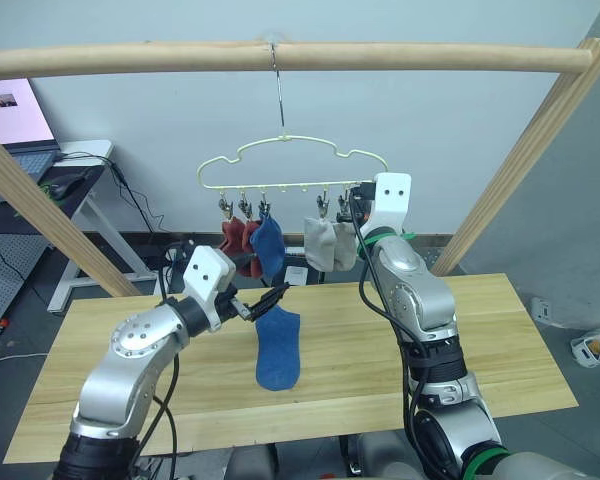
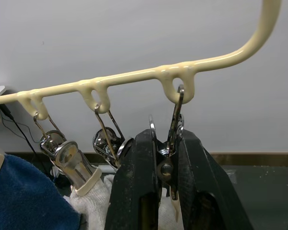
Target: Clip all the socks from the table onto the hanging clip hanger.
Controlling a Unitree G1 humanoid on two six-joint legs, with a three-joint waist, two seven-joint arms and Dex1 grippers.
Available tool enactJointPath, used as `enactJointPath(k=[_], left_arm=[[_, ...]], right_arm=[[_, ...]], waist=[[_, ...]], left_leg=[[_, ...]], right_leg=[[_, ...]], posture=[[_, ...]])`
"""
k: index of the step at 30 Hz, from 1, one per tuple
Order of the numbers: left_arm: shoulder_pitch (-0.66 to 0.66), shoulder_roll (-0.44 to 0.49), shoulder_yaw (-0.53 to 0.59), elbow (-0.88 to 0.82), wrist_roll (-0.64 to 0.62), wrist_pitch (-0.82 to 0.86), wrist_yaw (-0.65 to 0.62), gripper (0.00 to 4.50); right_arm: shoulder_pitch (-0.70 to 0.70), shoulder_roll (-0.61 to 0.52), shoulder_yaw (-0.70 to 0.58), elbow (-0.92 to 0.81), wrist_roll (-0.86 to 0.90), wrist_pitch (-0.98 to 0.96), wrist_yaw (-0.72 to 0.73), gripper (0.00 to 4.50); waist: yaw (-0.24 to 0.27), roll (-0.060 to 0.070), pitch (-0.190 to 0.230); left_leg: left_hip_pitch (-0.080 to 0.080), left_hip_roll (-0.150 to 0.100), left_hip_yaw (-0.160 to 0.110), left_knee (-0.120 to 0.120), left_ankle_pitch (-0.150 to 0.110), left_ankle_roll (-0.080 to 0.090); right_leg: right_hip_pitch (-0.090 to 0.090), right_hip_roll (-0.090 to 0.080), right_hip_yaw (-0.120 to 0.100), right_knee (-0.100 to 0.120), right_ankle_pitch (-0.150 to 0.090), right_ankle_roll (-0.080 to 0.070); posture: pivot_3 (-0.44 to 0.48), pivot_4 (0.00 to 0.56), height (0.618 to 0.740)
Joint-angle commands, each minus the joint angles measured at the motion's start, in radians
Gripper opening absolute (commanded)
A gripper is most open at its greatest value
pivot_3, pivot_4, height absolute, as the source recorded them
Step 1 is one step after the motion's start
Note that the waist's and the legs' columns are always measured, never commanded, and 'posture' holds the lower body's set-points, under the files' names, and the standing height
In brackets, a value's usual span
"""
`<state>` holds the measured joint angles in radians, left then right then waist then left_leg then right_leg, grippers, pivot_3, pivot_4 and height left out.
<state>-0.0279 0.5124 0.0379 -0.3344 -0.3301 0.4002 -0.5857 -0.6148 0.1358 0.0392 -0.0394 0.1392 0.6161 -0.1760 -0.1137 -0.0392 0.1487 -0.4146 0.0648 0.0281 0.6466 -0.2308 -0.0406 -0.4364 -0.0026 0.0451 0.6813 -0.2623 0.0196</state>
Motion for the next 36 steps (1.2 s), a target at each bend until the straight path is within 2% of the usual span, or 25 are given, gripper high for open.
enactJointPath(k=[1,7,12,20,23,31,36], left_arm=[[0.016,-0.039,-0.023,0.028,0.051,0.028,0.08,4.5],[-0.013,-0.121,-0.119,0.205,0.157,0.041,0.155,4.5],[-0.117,-0.197,-0.151,0.438,0.221,0.01,0.207,4.5],[-0.193,-0.233,-0.166,0.61,0.263,-0.001,0.201,4.5],[-0.187,-0.24,-0.179,0.604,0.262,0.023,0.177,3.9],[-0.153,-0.259,-0.194,0.574,0.263,0.036,0.166,1.98],[-0.16,-0.254,-0.254,0.512,0.313,-0.136,0.14,0.72]], right_arm=[[-0.023,0.052,0.001,-0.063,0.017,-0.015,-0.002,0.18],[-0.022,0.054,0.006,-0.068,0.019,-0.014,0.002,0.18],[-0.019,0.056,0.016,-0.074,0.021,-0.01,0.005,0.18],[-0.002,0.058,0.022,-0.1,0.024,0.011,0.0,0.18],[0.0,0.059,0.023,-0.105,0.024,0.016,-0.002,0.18],[0.0,0.059,0.023,-0.106,0.024,0.016,-0.002,0.18],[0.001,0.057,0.022,-0.11,0.025,0.019,-0.001,0.18]], waist=[[0.0,0.0,0.0],[0.001,0.0,0.0],[0.002,0.001,0.001],[-0.003,0.002,0.002],[-0.003,0.003,0.002],[-0.003,0.003,0.002],[-0.002,0.003,0.003]], left_leg=[[0.0,0.0,0.0,0.0,0.0,0.0],[0.0,0.0,0.0,0.0,0.0,0.0],[0.0,0.0,-0.001,0.0,0.0,0.0],[0.0,0.0,0.0,-0.001,0.0,0.0],[0.0,0.0,-0.001,-0.001,0.0,0.0],[0.0,0.0,0.0,-0.001,0.0,0.0],[0.0,0.0,0.0,-0.001,0.0,0.0]], right_leg=[[0.0,0.0,0.0,0.0,0.0,0.0],[0.0,0.0,0.0,0.0,0.0,0.0],[0.0,0.0,-0.001,0.0,0.0,0.0],[0.0,0.0,-0.001,0.0,0.0,0.0],[0.0,0.0,-0.001,0.0,0.0,0.0],[0.0,0.0,-0.001,0.0,0.0,0.0],[0.0,0.0,-0.001,0.0,0.0,0.0]], posture=[[-0.097,0.155,0.74],[-0.102,0.158,0.74],[-0.113,0.167,0.74],[-0.141,0.178,0.74],[-0.144,0.177,0.74],[-0.146,0.175,0.74],[-0.147,0.175,0.74]])
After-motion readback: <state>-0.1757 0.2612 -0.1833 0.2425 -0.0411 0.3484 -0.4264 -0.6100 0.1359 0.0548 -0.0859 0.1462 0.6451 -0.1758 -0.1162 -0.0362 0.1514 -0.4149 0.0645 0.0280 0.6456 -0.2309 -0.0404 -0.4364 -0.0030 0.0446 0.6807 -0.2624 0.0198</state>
